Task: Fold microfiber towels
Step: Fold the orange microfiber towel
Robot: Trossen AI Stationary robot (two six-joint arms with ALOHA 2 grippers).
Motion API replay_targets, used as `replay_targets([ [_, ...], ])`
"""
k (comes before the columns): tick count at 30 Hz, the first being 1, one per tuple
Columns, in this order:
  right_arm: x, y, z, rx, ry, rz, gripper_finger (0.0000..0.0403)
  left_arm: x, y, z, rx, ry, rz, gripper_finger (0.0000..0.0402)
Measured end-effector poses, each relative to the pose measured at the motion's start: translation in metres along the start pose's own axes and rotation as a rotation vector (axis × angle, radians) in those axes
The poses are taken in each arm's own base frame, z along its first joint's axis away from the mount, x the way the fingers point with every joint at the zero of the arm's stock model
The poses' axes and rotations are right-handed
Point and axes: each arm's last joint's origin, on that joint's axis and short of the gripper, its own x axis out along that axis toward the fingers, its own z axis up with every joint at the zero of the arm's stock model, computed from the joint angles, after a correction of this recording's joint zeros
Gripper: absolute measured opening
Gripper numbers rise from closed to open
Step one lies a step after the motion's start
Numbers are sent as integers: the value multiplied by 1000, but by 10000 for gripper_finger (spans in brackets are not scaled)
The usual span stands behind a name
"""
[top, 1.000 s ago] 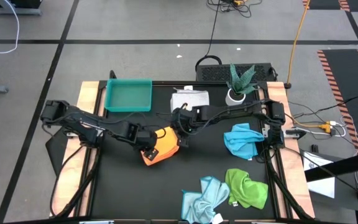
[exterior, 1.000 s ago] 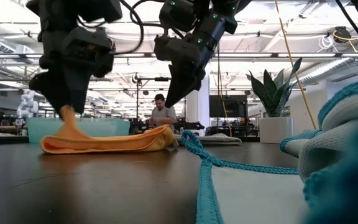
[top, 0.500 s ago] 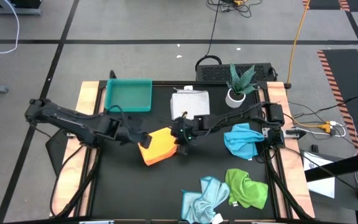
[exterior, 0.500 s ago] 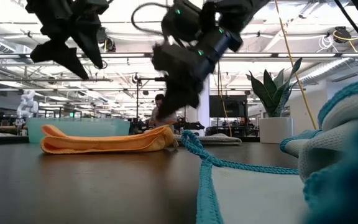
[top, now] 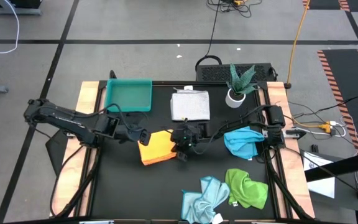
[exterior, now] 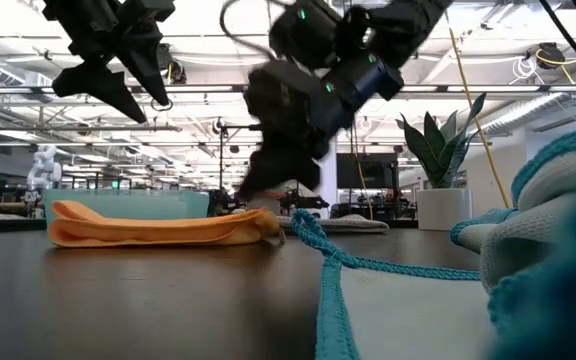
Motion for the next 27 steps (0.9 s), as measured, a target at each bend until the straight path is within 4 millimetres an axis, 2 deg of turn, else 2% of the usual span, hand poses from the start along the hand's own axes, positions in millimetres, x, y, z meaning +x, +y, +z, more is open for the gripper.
replay_targets([
  [3, -2, 4, 8, -44, -32, 11, 0, 0, 0, 0, 0, -1, 0, 218],
  [8, -3, -5, 7, -71, -37, -45, 0, 0, 0, 0, -2, -5, 1, 218],
  [18, -3, -25, 2, -69, -80, -103, 0, 0, 0, 0, -3, -5, 0, 218],
  [27, 1, -30, -12, -45, -83, -96, 0, 0, 0, 0, -3, 2, -3, 218],
])
